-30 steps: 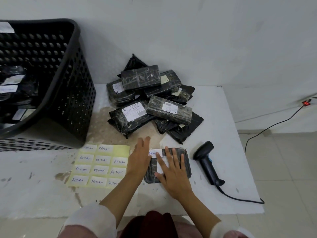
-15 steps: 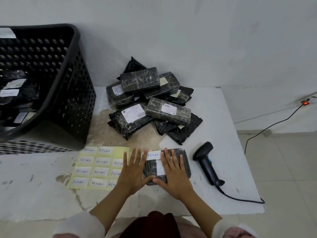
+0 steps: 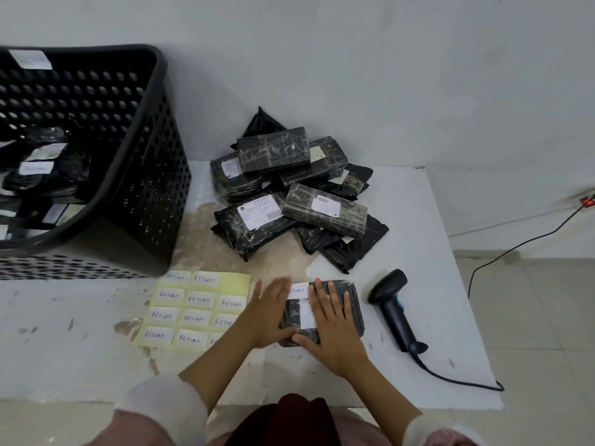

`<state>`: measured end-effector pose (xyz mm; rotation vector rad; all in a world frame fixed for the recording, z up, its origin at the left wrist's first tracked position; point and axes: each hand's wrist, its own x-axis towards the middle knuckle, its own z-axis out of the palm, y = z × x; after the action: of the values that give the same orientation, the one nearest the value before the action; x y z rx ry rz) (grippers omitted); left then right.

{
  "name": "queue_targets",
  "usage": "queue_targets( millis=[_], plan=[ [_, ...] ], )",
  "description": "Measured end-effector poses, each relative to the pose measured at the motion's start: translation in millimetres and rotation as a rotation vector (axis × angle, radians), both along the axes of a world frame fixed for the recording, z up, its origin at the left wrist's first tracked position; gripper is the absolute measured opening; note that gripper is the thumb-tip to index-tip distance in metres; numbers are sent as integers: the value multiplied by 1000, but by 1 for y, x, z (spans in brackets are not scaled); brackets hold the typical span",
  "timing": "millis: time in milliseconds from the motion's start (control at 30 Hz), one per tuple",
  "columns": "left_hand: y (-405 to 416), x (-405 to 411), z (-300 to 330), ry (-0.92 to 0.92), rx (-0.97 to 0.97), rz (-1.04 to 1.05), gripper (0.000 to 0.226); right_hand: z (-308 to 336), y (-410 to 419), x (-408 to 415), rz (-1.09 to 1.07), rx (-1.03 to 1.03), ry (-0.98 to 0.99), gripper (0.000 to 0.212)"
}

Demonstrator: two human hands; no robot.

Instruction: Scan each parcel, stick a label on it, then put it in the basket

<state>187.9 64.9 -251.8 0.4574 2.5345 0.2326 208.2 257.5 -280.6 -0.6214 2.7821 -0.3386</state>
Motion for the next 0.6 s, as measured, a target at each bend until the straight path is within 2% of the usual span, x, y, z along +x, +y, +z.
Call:
queue_targets(
  millis=[67,133,200,300,400,500,600],
  plan=[
    [-4,-10,6,-98,71,110,114,0,0,0,-4,-11,-1,95],
    [-6,-10,9,-89,90,136,114,0,2,0,5,-20,-1,95],
    [-4,1,8,-36,28,123,109,0,3,-1,12,-18,6,95],
    [6,28,3,202,-111,33,88,1,3,0,21,-13,12,94],
    [12,39,1,374,-112,-56,69,0,2,0,10,-17,9,95],
    [5,31,3,348,-200,-85,76,-1,2,0,22,1,10,95],
    [0,18,0,185,-233,-10,96,-1,2,-1,20,14,6,95]
  ],
)
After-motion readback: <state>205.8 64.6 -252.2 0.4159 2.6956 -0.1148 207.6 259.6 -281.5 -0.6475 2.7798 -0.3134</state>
